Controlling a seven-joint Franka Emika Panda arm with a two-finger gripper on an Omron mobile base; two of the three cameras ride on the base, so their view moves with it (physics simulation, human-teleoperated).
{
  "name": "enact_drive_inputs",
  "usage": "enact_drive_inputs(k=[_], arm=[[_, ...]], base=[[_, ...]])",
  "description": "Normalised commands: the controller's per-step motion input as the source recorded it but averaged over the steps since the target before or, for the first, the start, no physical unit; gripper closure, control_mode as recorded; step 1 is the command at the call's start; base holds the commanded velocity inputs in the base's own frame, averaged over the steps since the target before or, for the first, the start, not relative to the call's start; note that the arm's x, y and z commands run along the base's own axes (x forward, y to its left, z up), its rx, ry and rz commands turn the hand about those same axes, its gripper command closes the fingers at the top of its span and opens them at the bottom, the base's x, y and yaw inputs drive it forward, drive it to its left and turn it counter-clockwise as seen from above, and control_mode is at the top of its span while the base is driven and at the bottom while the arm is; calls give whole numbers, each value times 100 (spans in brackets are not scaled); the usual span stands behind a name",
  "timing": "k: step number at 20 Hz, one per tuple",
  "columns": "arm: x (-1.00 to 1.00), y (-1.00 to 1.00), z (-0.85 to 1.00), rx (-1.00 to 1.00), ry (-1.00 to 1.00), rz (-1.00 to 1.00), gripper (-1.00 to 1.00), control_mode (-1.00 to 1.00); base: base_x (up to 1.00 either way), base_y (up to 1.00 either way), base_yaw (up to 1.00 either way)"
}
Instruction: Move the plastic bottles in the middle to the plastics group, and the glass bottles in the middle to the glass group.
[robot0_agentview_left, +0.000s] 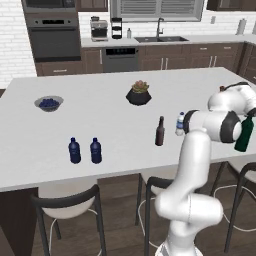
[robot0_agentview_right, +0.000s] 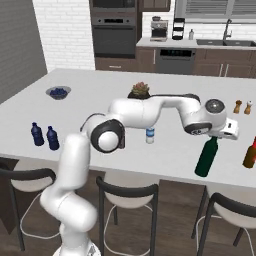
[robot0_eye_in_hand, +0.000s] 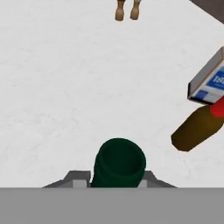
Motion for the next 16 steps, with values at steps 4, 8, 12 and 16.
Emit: enact_drive_inputs(k=[4, 8, 12, 16], arm=[[1, -53, -3, 0, 0, -1, 100, -100], [0, -46, -11, -1, 0, 0, 100, -100], [0, -34, -8, -5, 0, 0, 100, -100], [0, -34, -15, -3, 0, 0, 100, -100]], base=[[0, 0, 0], [0, 0, 0], [0, 0, 0], [0, 0, 0]])
